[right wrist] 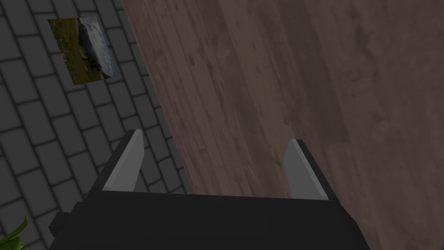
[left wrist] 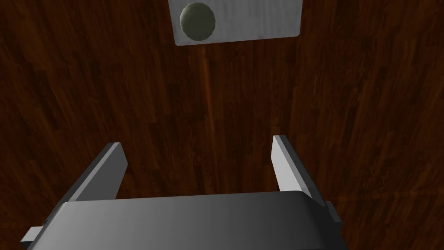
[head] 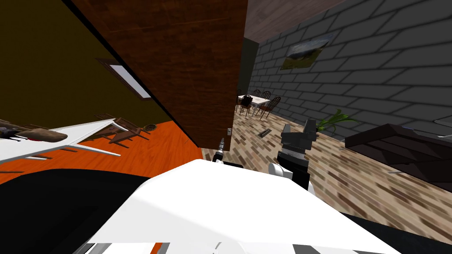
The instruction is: Push the door open
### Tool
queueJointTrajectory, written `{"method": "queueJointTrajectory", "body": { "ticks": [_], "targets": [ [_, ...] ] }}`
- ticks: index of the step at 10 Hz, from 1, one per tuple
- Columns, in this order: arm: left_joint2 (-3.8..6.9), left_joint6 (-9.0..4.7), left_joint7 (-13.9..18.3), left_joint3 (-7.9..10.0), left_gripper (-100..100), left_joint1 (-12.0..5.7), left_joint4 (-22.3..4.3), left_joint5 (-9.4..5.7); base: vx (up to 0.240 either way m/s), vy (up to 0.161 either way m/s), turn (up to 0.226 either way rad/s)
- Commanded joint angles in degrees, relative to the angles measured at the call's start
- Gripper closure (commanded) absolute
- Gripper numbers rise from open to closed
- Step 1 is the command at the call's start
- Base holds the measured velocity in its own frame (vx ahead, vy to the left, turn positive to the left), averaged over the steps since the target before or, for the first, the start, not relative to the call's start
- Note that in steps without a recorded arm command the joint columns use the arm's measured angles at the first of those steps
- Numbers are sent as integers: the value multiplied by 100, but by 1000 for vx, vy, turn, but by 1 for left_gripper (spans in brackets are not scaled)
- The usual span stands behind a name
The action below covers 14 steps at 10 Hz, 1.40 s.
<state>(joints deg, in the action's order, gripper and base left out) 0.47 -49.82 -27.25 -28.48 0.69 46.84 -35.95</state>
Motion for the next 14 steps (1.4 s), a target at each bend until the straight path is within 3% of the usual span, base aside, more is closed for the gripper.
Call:
{"method": "queueJointTrajectory", "body": {
  "ticks": [1,3,4,8,11,13,14],
  "targets": [
    [-194,-59,-170,-191,-100,116,122,-152,-139,-84,60],
    [-204,-109,-143,-198,-100,114,68,-137,-76,-76,13],
    [-108,-98,-141,-181,-100,100,66,-133,81,33,-10],
    [101,-68,-68,-74,-100,10,0,-94,207,45,-16],
    [74,-40,0,24,-100,-73,-60,-57,229,-69,-17],
    [-64,-21,45,89,-100,-128,-101,-33,220,-81,-16],
    [-18,-12,14,70,-100,-91,-47,-41,82,-36,9]
  ]
}}
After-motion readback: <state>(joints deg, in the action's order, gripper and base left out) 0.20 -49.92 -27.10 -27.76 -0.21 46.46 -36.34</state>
